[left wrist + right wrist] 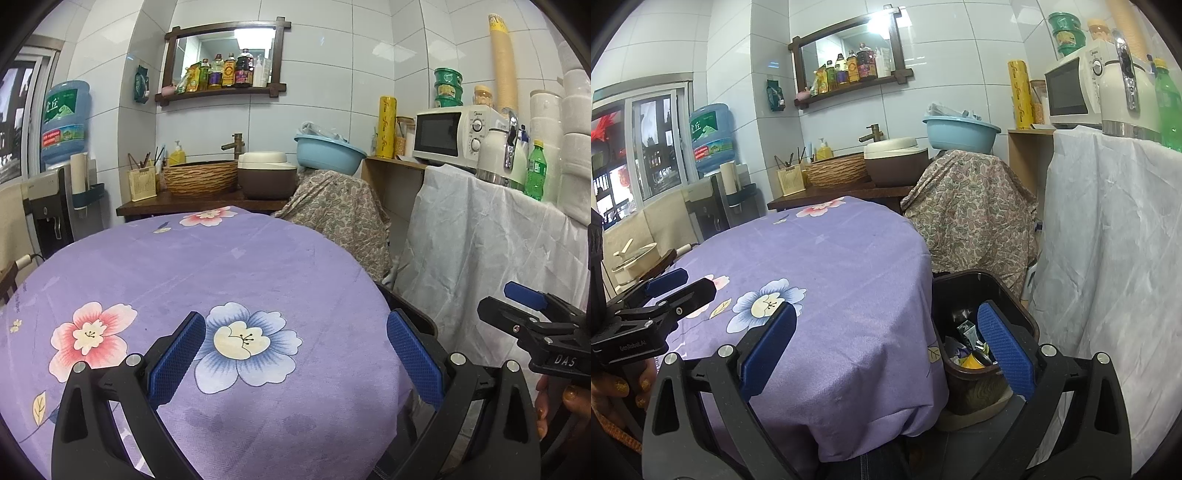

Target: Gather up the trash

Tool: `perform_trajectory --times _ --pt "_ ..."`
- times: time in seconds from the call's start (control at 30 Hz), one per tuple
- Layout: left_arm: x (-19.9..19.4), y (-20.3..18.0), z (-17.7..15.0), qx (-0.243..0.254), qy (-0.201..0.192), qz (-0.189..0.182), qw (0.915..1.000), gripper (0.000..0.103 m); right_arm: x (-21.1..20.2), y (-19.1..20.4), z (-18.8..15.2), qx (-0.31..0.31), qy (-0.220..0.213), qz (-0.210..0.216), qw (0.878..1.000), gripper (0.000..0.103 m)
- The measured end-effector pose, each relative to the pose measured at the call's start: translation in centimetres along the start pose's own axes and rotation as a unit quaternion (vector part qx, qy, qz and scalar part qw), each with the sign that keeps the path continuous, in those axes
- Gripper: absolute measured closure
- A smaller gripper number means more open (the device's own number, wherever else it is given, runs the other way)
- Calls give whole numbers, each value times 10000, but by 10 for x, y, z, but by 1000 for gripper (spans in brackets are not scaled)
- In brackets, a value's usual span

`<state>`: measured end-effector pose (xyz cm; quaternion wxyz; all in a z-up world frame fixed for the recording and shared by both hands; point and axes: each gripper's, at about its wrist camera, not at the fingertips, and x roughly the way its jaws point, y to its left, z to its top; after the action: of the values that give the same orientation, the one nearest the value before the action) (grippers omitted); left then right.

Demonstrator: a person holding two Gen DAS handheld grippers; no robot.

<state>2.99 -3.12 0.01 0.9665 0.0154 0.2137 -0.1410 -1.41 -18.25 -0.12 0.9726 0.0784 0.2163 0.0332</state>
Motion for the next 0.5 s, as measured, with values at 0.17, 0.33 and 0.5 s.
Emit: perform_trajectory --times 0.17,0.33,0.5 --pt "0 1 0 -13 -10 -10 10000 6 -1 -1 0 8 8 13 10000 6" --pt "-1 0 0 41 -51 -21 10000 6 -1 -1 1 8 14 19 10000 6" --pt "-2 -2 0 79 -65 -39 9999 6 -2 -1 1 14 27 21 10000 6"
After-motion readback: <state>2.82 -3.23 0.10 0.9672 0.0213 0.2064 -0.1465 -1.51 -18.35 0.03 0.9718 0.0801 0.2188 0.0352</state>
